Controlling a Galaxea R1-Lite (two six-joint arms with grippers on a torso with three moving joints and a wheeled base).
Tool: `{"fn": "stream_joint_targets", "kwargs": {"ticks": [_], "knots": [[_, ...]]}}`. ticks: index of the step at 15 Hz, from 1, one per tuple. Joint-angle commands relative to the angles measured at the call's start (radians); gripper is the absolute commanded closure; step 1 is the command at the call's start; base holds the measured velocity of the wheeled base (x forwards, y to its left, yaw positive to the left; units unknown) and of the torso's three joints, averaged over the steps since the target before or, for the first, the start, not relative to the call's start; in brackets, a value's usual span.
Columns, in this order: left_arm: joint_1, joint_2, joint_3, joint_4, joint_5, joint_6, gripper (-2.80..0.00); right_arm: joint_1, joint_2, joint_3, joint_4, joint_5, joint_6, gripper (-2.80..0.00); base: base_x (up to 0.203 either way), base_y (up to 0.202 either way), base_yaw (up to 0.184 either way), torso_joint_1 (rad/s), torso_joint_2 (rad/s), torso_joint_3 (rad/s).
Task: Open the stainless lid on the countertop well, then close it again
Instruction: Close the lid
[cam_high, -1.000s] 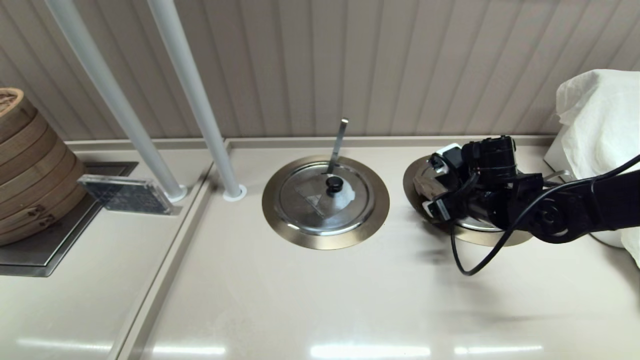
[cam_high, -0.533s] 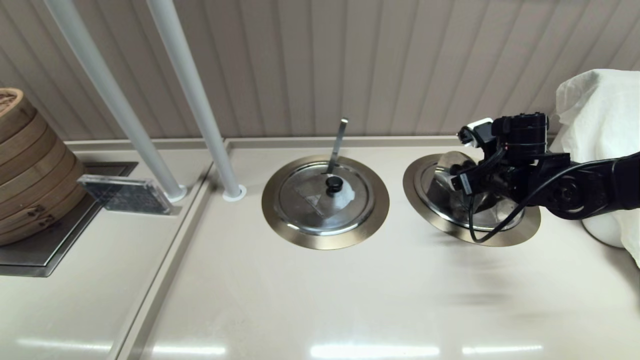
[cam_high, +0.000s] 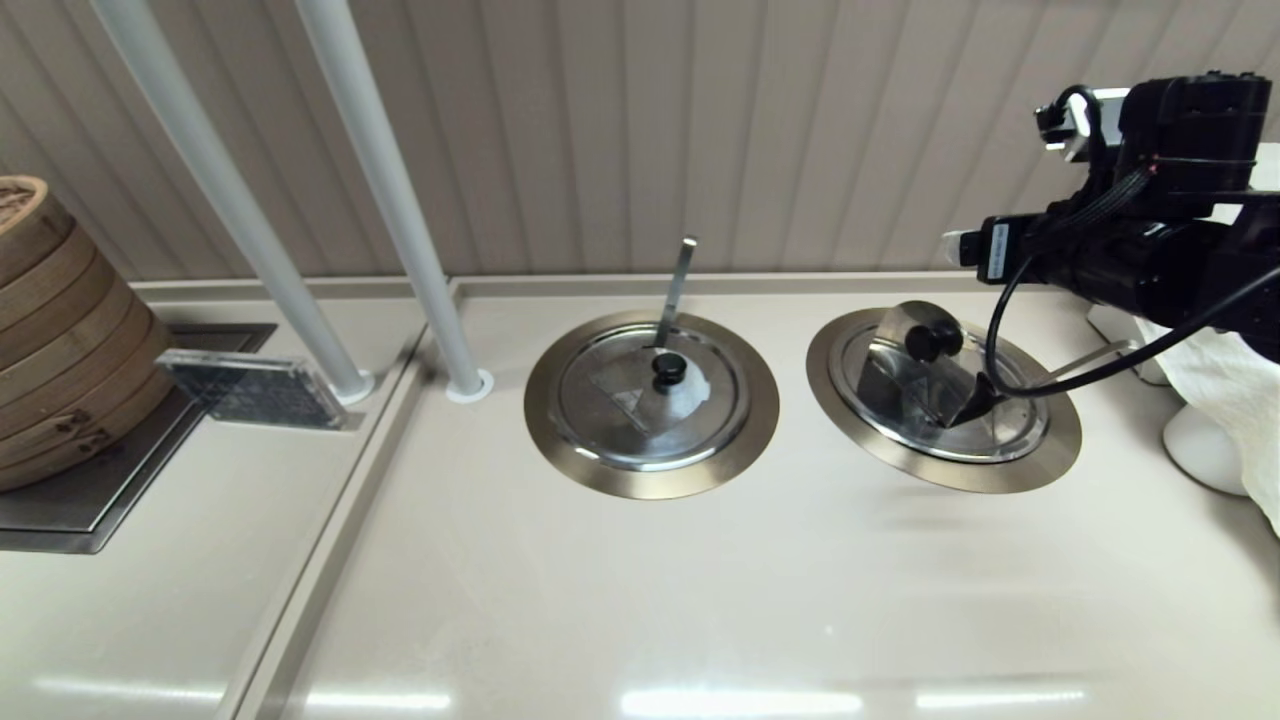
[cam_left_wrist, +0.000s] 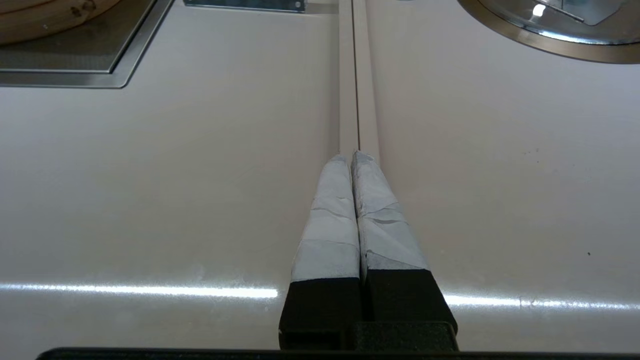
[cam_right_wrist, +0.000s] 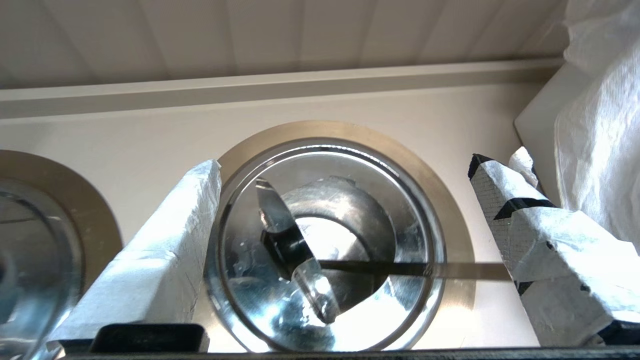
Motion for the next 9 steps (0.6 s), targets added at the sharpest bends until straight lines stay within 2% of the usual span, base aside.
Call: {"fn": "stream_joint_targets", "kwargs": {"ticks": [1, 3, 4, 6, 9], "knots": [[0.001, 0.000, 0.000, 0.000, 0.000, -0.001, 0.00, 0.016, -0.053, -0.079, 0.171, -0.002, 0.099, -2.80, 0.000, 0.000, 0.000, 0.000, 0.00, 0.000], [0.001, 0.000, 0.000, 0.000, 0.000, -0.001, 0.00, 0.015, -0.045, -0.180, 0.396, -0.001, 0.189, -2.80, 0.000, 0.000, 0.000, 0.000, 0.00, 0.000], [0.001, 0.000, 0.000, 0.000, 0.000, -0.001, 0.00, 0.012, -0.043, -0.190, 0.438, -0.002, 0.190, -2.80, 0.000, 0.000, 0.000, 0.000, 0.00, 0.000], [0.001, 0.000, 0.000, 0.000, 0.000, -0.001, 0.00, -0.022, -0.052, -0.157, 0.465, -0.004, 0.120, -2.80, 0.000, 0.000, 0.000, 0.000, 0.00, 0.000], [0.001, 0.000, 0.000, 0.000, 0.000, -0.001, 0.00, -0.069, -0.018, -0.171, 0.553, -0.008, 0.099, -2.80, 0.000, 0.000, 0.000, 0.000, 0.00, 0.000]]}}
